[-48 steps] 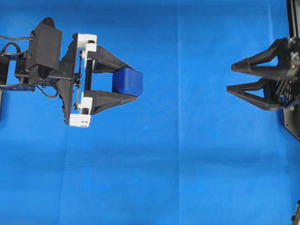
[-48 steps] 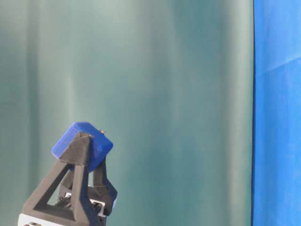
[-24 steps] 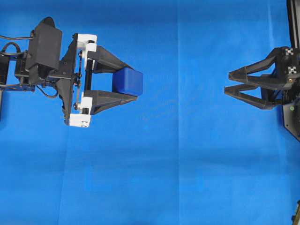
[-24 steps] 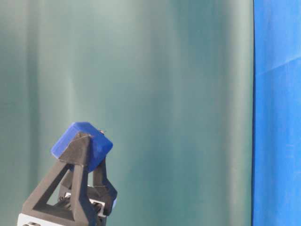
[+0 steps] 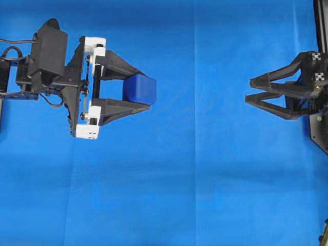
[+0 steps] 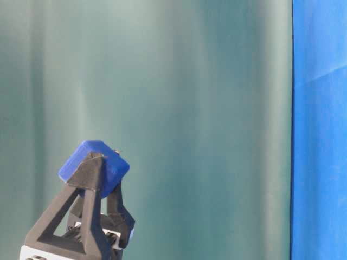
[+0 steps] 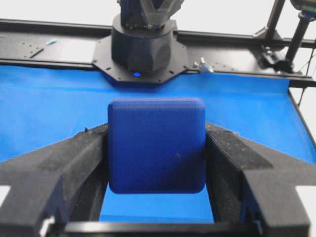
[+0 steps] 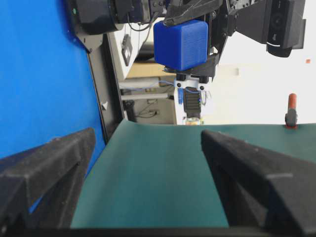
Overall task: Handover the blue block to the right arm after grasping it with the left arm, then place it in the designated position.
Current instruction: 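Rotate the open right gripper and reach it toward the held cube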
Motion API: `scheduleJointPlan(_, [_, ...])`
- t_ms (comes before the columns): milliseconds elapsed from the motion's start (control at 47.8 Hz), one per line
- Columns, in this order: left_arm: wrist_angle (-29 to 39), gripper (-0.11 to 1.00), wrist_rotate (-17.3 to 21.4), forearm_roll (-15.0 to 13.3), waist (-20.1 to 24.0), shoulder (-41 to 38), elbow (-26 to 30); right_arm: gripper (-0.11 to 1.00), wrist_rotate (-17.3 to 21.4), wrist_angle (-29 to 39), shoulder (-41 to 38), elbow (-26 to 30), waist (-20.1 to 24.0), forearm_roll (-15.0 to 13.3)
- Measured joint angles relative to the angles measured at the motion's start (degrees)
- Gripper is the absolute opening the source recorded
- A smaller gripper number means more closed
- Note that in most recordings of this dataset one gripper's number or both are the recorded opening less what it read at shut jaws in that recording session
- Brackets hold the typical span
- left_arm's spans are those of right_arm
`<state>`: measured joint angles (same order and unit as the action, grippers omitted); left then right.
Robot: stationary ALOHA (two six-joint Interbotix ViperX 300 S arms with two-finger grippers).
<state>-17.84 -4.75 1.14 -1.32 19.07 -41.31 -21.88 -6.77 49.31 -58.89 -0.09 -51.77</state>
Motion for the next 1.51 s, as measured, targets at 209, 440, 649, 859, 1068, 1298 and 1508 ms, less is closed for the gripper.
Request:
scheduleJointPlan(209, [0.0,0.48,0.0,0.0,0.09,0.0,0.0,0.94,-0.09,-0.09,0.0,0.0,0.0,0.0])
scheduleJointPlan(440, [0.0,0.48,0.0,0.0,0.0,0.0,0.0,0.94,-0.09,-0.09,0.0,0.0,0.0,0.0])
scheduleJointPlan(649, [-0.09,0.48,0.0,0.0,0.0,0.0,0.0,0.94,-0.18,-0.26,0.0,0.0,0.0,0.0])
scheduleJointPlan(859, [0.0,0.48,0.0,0.0,0.0,0.0,0.0,0.94,-0.09,-1.41,0.0,0.0,0.0,0.0])
scheduleJointPlan(1068, [0.0,0.48,0.0,0.09,0.0,0.0,0.0,0.94,-0.18,-1.49,-0.44,0.0,0.0,-0.18])
scheduleJointPlan(1298, [-0.09,0.48,-0.09,0.0,0.0,0.0,0.0,0.94,-0.18,-1.49,-2.64,1.32,0.0,-0.18])
scheduleJointPlan(1508, [0.0,0.48,-0.09,0.0,0.0,0.0,0.0,0.94,-0.09,-1.67,-8.61,5.45,0.0,-0.18])
